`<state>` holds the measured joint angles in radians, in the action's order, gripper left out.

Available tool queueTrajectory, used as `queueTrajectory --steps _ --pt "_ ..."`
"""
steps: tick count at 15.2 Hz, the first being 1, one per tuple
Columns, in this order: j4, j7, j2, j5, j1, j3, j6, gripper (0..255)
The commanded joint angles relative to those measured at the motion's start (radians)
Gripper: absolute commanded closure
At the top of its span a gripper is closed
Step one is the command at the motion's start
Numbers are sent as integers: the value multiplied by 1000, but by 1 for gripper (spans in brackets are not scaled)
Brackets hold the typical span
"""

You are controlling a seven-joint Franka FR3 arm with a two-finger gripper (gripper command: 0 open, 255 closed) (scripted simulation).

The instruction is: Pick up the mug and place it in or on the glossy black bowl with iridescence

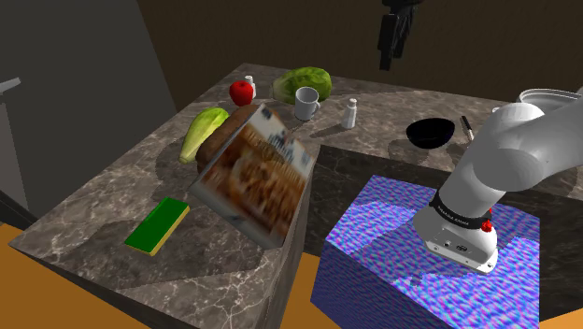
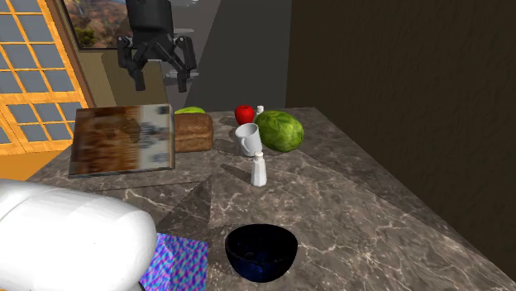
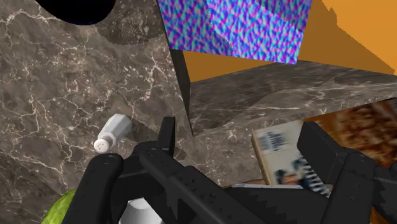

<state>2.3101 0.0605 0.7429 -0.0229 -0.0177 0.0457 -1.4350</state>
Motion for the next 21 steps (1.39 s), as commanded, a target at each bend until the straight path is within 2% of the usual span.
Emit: queueTrajectory --steps 1,11,21 --pt "0 0 0 0 0 0 0 0" --pt "40 20 -235 61 -45 -36 -353 0" --pt "-60 25 -547 106 -86 -73 -645 0"
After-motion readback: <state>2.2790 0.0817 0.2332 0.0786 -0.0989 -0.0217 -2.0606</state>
